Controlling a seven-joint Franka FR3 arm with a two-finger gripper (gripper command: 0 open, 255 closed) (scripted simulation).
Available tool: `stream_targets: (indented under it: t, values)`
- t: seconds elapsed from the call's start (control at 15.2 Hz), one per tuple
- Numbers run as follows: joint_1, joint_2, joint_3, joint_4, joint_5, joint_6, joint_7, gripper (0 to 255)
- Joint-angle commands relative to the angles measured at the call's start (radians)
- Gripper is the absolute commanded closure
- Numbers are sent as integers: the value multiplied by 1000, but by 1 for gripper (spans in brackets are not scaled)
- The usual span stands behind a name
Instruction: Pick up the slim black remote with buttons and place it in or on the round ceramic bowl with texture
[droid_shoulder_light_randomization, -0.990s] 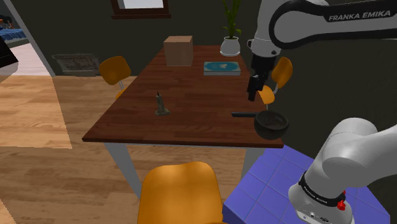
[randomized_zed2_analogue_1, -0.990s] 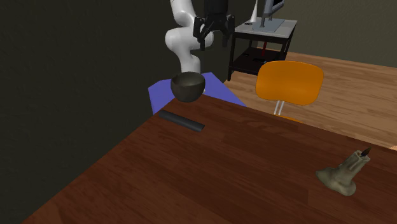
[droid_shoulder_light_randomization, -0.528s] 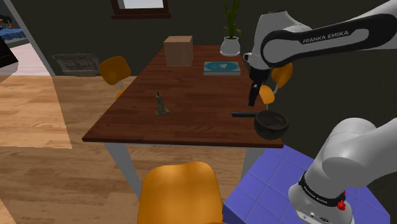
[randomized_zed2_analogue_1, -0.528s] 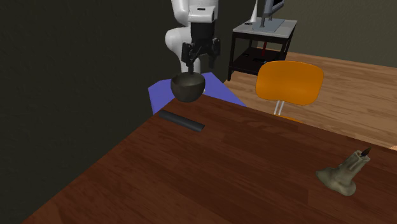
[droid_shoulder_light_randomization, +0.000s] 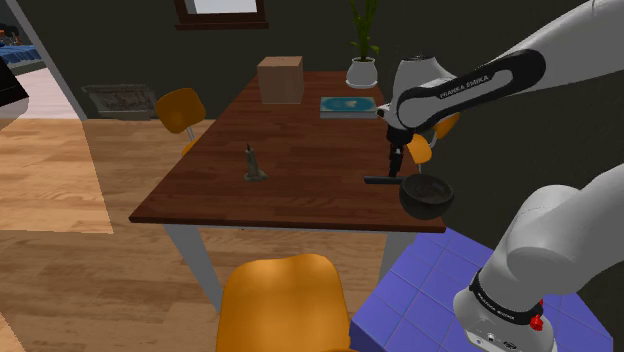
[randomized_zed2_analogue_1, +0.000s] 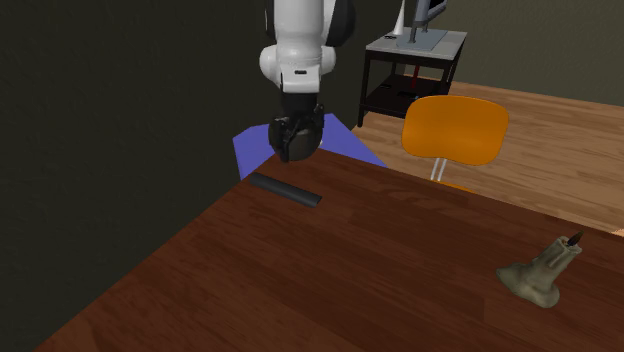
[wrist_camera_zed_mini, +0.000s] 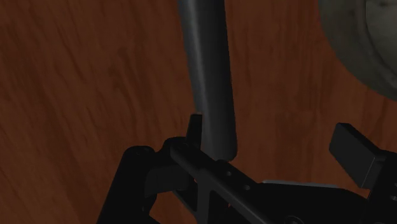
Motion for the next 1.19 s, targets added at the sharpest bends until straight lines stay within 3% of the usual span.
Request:
stream_targets:
  t: [0.0,0.13,0.66,1.12]
  values:
    - [11,80,-37,18,-3,72,-76,0]
    - [23,162,-72,39,7,142,-155,0]
    - [30,260,-91,10,31,267,-177,0]
    - [30,260,-91,10,31,267,-177,0]
